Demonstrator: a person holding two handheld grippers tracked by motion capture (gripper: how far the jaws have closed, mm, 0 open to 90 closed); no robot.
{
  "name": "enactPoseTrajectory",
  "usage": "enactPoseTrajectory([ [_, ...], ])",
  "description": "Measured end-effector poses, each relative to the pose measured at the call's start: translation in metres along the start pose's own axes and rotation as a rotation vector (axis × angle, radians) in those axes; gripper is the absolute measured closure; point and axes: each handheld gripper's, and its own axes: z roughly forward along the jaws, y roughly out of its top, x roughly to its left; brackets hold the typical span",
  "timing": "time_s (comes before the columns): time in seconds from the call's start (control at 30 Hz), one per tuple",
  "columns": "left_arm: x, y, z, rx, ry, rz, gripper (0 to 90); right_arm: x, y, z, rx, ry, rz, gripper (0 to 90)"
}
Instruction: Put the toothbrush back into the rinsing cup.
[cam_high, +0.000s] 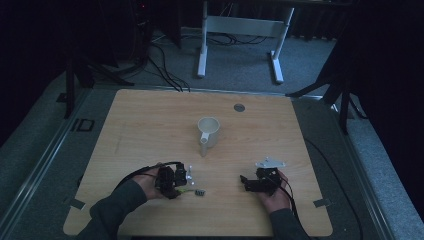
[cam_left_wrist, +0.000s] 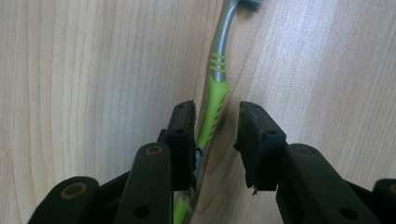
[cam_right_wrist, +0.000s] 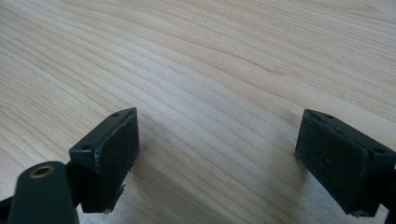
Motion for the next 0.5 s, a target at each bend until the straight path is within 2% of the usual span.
enactPoseTrajectory([
  [0.33, 0.0013, 0.0038, 0.0049, 0.03, 0.0, 0.014, 70.3, 0.0, 0.0001, 0.0001, 0.0, 0.0, -0.001, 13.3],
  [0.5, 0.0035, 0.0035, 0.0066, 0.032, -0.01, 0.004, 71.6, 0.0, 0.0001, 0.0001, 0.0, 0.0, -0.001, 13.3],
])
